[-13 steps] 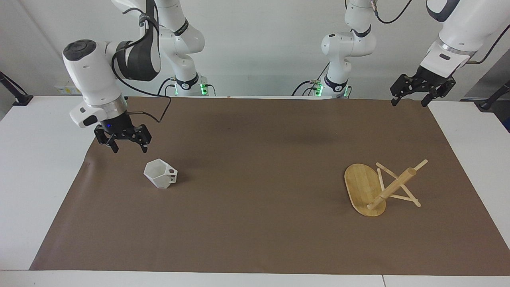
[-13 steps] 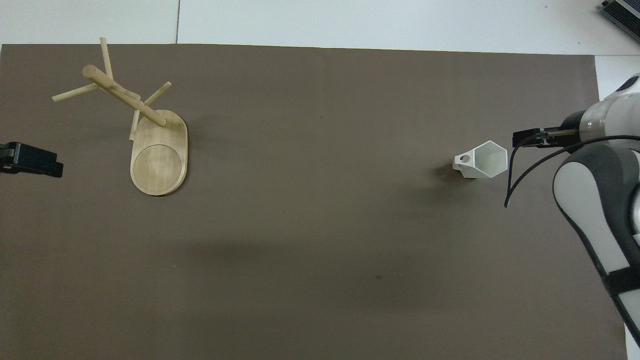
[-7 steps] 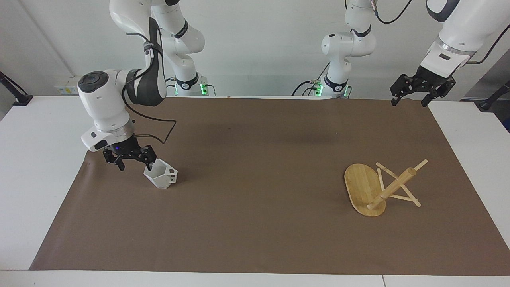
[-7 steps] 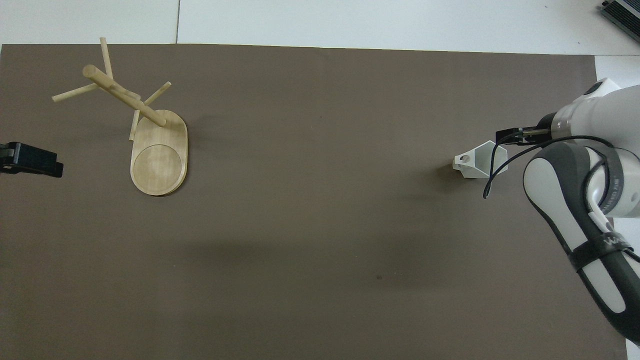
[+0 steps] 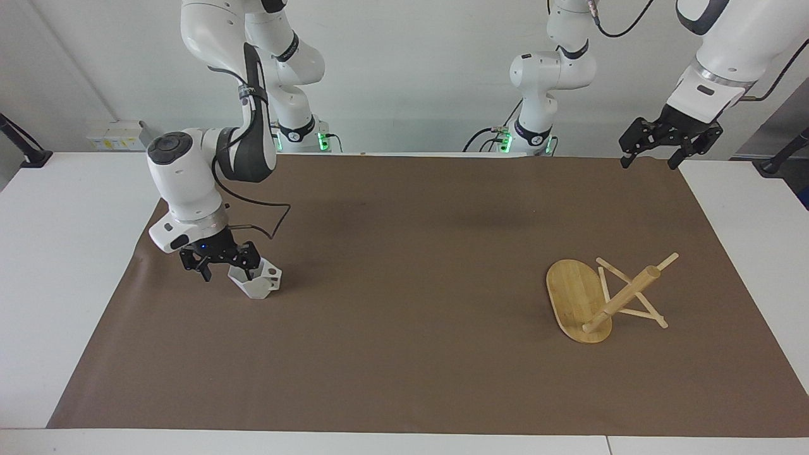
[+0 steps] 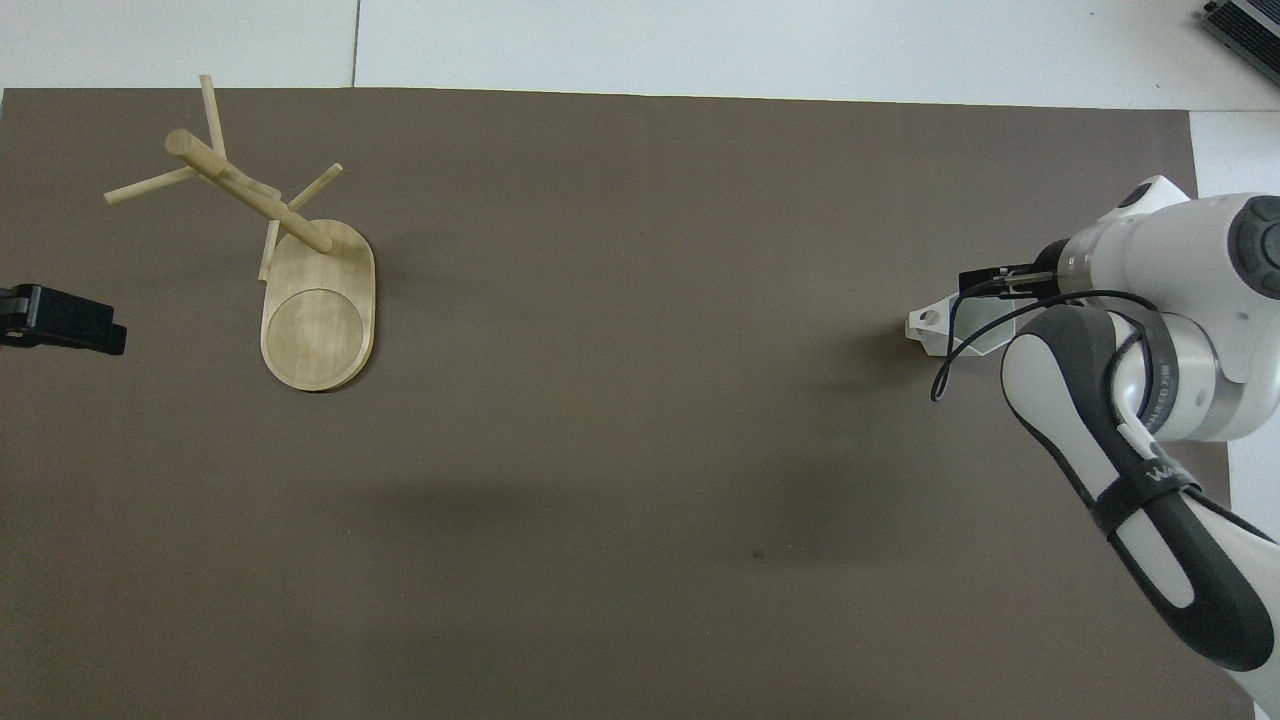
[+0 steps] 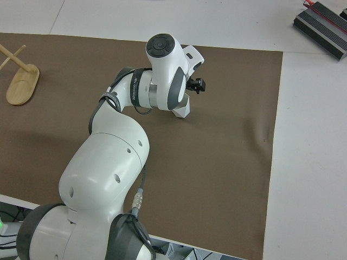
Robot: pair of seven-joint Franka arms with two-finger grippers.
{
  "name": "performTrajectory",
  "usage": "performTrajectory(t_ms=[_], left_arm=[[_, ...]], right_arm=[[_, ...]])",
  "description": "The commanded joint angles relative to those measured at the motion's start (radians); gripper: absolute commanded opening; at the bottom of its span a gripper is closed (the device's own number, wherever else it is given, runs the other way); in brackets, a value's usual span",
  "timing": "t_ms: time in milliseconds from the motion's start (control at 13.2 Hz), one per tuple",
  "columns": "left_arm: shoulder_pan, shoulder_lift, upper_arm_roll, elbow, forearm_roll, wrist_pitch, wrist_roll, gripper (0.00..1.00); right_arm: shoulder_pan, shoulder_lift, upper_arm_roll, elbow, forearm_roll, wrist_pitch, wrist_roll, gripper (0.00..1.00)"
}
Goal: Hang cup on rack
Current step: 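Move the right gripper to the white hexagonal cup's rim, then close the right gripper on the white cup's rim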
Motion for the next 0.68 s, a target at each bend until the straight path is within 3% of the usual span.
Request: performTrajectory(t_ms=[0, 379, 606], left_arm=[[0.005, -0.016, -0.003, -0.009, 0.014, -0.006, 0.006, 1.00], [0.003, -0.016, -0.003, -0.009, 0.014, -0.006, 0.006, 1.00], [0.005, -0.016, -0.003, -0.009, 0.014, -0.006, 0.006, 1.00]], right_arm=[[-0.008, -0.001, 0.010, -0.020, 0.002, 0.032, 0.009, 1.00], [-0.010, -0.001, 0.010, -0.018, 0.002, 0.023, -0.009, 1.00], [-0.010, -0.001, 0.010, -0.018, 0.002, 0.023, -0.015, 0.89]])
